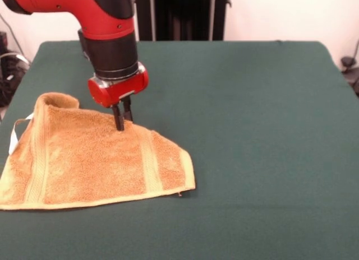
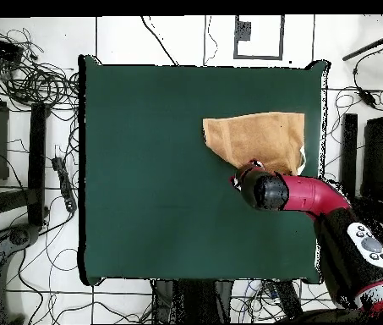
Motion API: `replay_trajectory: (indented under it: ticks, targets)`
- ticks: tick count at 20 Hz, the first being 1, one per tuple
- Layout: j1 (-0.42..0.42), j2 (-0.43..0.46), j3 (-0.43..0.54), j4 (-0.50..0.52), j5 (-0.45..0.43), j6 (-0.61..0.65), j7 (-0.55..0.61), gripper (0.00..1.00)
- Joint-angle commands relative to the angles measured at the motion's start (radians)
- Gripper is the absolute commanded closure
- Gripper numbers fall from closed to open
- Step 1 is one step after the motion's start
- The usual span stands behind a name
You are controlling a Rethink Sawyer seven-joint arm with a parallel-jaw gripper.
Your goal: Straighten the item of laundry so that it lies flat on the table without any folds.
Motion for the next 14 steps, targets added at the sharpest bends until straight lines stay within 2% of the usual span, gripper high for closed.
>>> replay_trajectory:
  ticks: [1,4,8,14]
  targets:
    - [-0.036,-0.002,0.01,0.043,0.092,0.017,0.203,1.0]
    - [-0.033,-0.003,0.007,0.038,0.107,0.008,0.21,1.0]
    - [-0.015,-0.004,-0.02,0.082,0.174,0.132,0.222,1.0]
    - [0.001,0.017,-0.031,0.091,0.224,0.189,0.195,1.0]
